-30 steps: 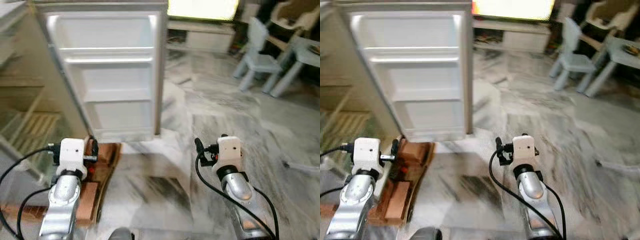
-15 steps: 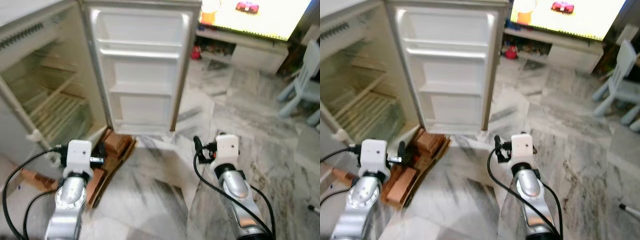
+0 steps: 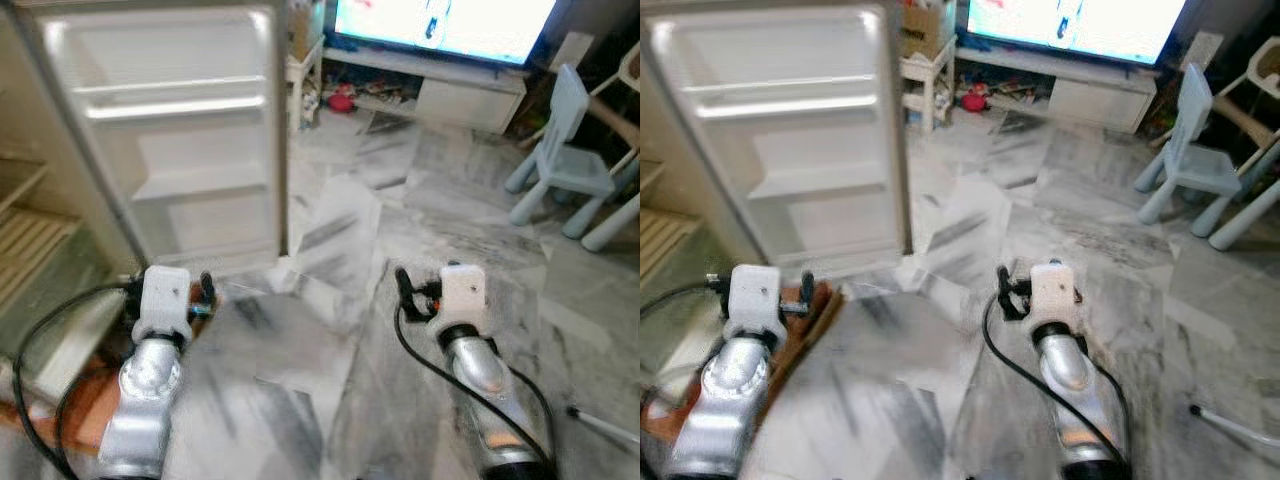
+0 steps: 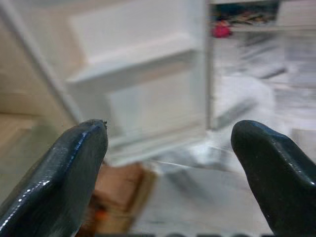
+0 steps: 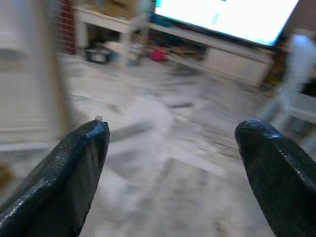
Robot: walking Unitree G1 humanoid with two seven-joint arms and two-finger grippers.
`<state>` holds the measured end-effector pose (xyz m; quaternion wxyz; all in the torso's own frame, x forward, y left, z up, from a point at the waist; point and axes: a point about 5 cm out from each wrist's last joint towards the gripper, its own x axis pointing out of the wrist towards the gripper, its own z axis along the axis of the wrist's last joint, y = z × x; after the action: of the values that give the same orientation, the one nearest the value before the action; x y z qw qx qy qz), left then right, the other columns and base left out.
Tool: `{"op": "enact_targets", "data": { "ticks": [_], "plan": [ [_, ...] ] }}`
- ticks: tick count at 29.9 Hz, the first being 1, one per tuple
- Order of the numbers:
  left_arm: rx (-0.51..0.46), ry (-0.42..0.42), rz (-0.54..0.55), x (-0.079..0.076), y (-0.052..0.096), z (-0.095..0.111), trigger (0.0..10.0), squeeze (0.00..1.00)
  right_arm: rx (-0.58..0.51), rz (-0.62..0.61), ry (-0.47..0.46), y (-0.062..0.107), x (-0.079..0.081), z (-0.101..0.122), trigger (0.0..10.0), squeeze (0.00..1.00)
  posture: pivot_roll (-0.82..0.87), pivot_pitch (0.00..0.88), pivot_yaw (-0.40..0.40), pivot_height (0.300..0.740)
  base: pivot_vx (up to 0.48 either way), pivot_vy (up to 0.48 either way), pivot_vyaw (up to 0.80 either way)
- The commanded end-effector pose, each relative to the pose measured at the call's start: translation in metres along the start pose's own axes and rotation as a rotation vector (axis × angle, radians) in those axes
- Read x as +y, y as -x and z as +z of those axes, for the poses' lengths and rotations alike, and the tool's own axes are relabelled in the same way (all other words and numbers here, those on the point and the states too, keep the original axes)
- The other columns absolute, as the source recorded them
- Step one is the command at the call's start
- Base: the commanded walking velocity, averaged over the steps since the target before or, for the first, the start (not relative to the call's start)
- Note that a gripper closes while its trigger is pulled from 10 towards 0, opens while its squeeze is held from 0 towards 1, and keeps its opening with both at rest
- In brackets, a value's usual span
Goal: Restocking fridge
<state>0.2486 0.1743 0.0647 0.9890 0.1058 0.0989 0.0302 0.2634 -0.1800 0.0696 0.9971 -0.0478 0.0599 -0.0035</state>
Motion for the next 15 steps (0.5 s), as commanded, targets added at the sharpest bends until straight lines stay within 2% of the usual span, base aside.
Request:
{"op": "enact_targets", "data": {
  "ticks": [1, 3, 6, 15],
  "plan": [
    [0.006, -0.026, 0.044, 0.012, 0.001, -0.002, 10.0, 0.0, -0.019, 0.002, -0.021, -0.001, 0.004, 0.005, 10.0, 0.0, 0.03, 0.011, -0.051, 0.74, 0.345, -0.33, 0.0],
    [0.026, -0.018, 0.065, 0.015, 0.006, -0.011, 10.0, 0.0, -0.013, -0.016, -0.033, 0.0, 0.001, 0.001, 10.0, 0.0, 0.01, 0.0, -0.043, 0.74, 0.33, -0.285, 0.0],
    [0.038, -0.041, 0.094, 0.018, 0.007, -0.019, 10.0, 0.0, -0.006, -0.025, -0.035, -0.001, -0.001, -0.003, 10.0, 0.0, 0.02, 0.0, -0.036, 0.74, 0.0, 0.0, 0.0],
    [0.023, -0.079, 0.147, 0.03, 0.011, -0.019, 10.0, 0.0, -0.029, -0.032, -0.027, -0.004, -0.006, 0.001, 10.0, 0.0, 0.02, 0.0, -0.028, 0.74, 0.0, 0.0, 0.0]
  ]
}}
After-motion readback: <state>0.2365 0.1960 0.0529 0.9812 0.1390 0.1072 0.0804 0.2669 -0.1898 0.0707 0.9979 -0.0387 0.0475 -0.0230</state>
